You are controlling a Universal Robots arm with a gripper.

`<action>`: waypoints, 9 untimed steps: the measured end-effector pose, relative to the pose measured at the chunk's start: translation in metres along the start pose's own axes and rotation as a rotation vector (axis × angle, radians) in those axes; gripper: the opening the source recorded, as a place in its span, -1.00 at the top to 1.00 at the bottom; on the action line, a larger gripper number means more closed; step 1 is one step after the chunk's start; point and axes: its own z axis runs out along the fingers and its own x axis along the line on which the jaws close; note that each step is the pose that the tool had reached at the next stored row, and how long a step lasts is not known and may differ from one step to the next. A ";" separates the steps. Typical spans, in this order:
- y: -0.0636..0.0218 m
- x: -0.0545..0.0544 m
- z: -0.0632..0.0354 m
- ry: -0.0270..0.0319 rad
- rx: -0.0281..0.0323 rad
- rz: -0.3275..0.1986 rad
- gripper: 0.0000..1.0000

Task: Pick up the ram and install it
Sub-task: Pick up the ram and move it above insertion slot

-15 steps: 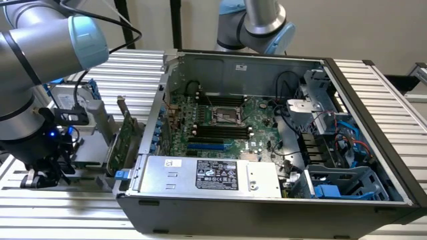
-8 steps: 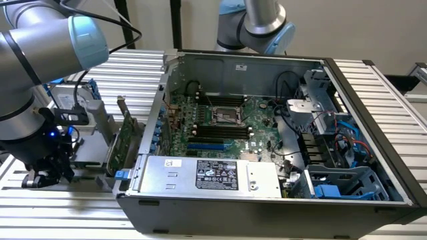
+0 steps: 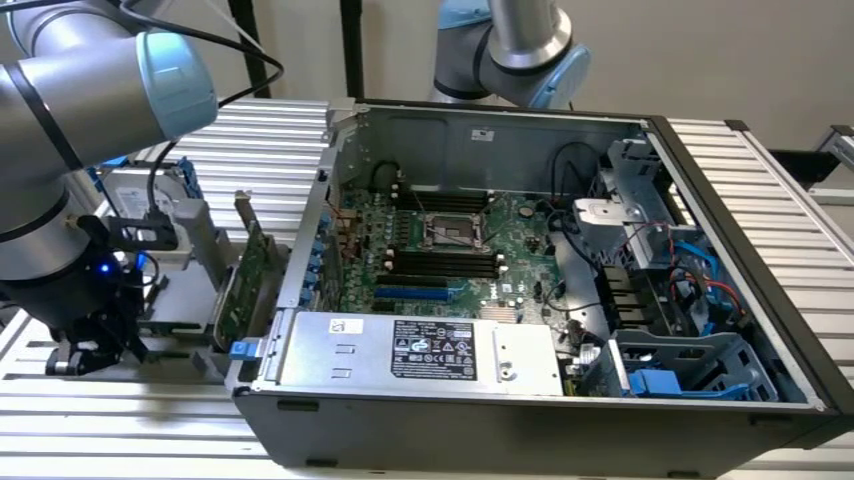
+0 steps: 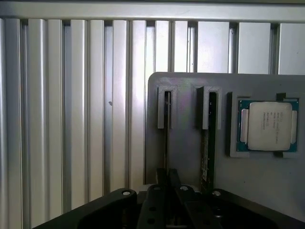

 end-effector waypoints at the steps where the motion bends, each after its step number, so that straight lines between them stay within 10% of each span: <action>1: 0.0000 0.000 0.0000 0.0000 0.0000 0.000 1.00; 9: 0.0001 0.000 -0.0018 0.0001 -0.0002 0.000 1.00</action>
